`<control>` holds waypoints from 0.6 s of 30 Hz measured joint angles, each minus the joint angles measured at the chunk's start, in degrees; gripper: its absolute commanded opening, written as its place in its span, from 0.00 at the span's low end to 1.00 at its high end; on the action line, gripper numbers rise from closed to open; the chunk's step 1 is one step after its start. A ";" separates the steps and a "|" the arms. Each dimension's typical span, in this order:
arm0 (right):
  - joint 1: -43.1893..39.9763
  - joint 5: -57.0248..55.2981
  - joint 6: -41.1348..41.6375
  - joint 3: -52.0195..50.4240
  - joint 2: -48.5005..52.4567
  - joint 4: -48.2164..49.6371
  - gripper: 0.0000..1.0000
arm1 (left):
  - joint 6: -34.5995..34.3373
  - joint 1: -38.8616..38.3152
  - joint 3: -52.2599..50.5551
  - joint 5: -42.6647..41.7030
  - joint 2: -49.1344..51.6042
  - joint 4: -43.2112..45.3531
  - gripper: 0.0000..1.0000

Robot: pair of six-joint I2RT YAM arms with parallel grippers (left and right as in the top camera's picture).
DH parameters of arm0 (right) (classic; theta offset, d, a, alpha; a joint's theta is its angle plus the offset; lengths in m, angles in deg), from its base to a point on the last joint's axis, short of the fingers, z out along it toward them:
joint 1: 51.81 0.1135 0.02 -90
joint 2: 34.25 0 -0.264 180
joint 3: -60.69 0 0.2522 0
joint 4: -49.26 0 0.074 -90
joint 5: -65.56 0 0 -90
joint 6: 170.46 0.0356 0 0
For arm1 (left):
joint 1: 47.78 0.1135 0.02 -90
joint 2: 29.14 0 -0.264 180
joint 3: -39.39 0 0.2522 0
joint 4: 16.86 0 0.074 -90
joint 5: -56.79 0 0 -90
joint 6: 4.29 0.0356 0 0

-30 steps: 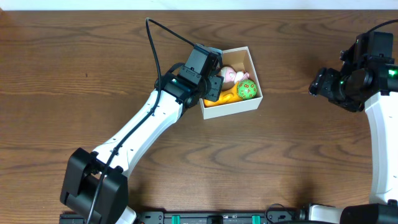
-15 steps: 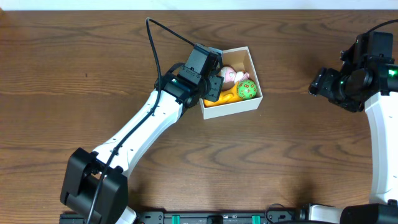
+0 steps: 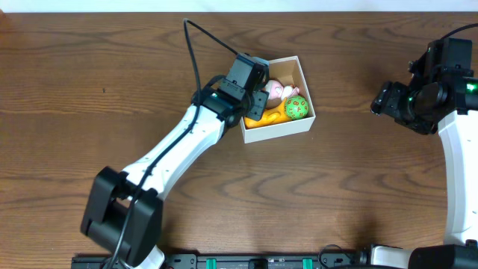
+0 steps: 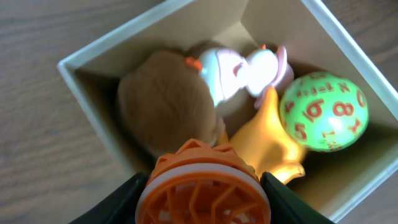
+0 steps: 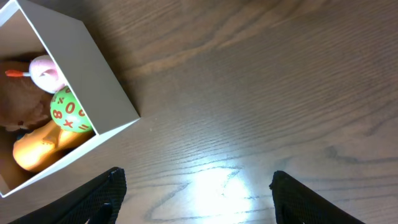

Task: Pack container

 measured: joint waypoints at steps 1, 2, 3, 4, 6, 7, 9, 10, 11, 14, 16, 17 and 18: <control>0.00 0.00 0.00 0.00 0.00 -0.02 0.78 | 0.70 -0.15 0.00 0.13 0.61 1.09 0.52; 0.00 0.00 0.00 0.00 0.00 -0.02 0.78 | 1.40 -0.37 0.00 0.17 1.16 2.27 0.52; 0.00 0.00 0.00 0.00 0.00 -0.02 0.77 | 2.03 -0.59 0.00 0.33 1.51 3.34 0.52; 0.00 0.00 0.00 0.00 0.00 -0.07 0.78 | 2.67 -0.87 0.00 0.42 1.81 4.61 0.52; 0.00 0.00 0.00 0.00 0.00 -0.17 0.78 | 3.74 -1.46 0.00 0.55 2.21 6.54 0.52; 0.00 0.00 0.00 0.00 0.00 -0.20 0.78 | 4.04 -1.73 0.00 0.57 2.45 7.39 0.52; 0.00 0.00 0.00 0.00 0.00 -0.20 0.78 | 4.37 -2.10 0.00 0.57 3.10 8.63 0.52; 0.00 0.00 0.00 0.00 0.00 -0.22 0.78 | 4.48 -2.27 0.00 0.59 3.65 9.09 0.52; 0.00 0.00 0.00 0.00 0.00 -0.20 0.78 | 4.59 -2.36 0.00 0.59 4.20 9.40 0.52; 0.00 0.00 0.00 0.00 0.00 -0.20 0.78 | 5.29 -2.60 0.00 0.59 6.93 10.99 0.52; 0.00 0.00 0.00 0.00 0.00 -0.22 0.78 | 5.92 -2.73 0.00 0.61 8.61 12.24 0.52; 0.00 0.00 0.00 0.00 0.00 -0.22 0.78 | 6.54 -2.80 0.00 0.61 9.25 12.74 0.53; 0.00 0.00 0.00 0.00 0.00 -0.26 0.78 | 6.99 -2.93 0.00 0.63 9.64 13.03 0.56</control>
